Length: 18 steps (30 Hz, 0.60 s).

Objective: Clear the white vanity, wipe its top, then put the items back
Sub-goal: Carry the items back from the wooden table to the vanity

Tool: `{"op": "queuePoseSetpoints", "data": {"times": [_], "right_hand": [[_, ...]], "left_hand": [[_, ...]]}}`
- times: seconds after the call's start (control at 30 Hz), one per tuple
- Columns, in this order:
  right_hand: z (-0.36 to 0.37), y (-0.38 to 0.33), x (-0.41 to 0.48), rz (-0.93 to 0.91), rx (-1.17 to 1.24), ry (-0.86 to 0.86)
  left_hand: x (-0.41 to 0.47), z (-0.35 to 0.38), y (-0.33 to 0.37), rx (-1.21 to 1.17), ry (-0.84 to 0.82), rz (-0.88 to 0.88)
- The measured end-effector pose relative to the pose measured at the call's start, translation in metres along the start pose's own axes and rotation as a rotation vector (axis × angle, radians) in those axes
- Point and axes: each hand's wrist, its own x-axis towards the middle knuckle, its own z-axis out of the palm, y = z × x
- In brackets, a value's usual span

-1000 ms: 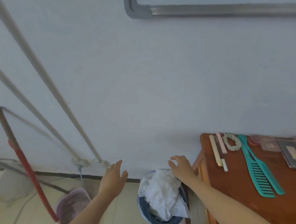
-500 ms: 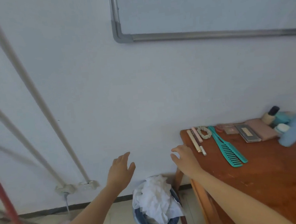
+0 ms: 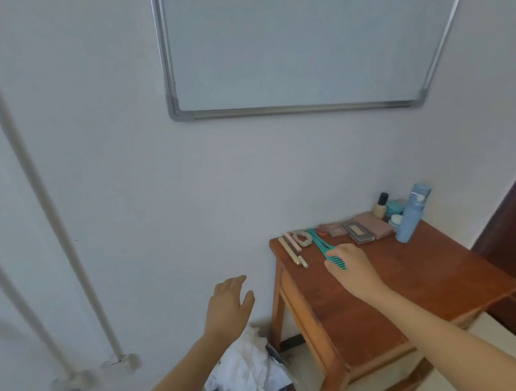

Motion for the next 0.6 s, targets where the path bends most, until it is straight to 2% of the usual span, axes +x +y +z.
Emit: {"op": "queuePoseSetpoints", "data": {"times": [0.2,0.33,0.43,0.6], "right_hand": [[-0.034,0.036,-0.011,0.035,-0.039,0.009],[-0.048,0.073,-0.021,0.027,-0.037,-0.027],[-0.054,0.103,-0.032,0.01,-0.014,-0.075],[-0.049,0.147,-0.041,0.025,0.029,-0.18]], "left_hand": [[0.002,0.025,0.048,-0.083,0.048,0.059],[0.009,0.049,0.07,-0.305,0.151,-0.127],[0.009,0.074,0.088,-0.365,0.189,-0.255],[-0.004,0.116,0.114,-0.411,0.223,-0.365]]}}
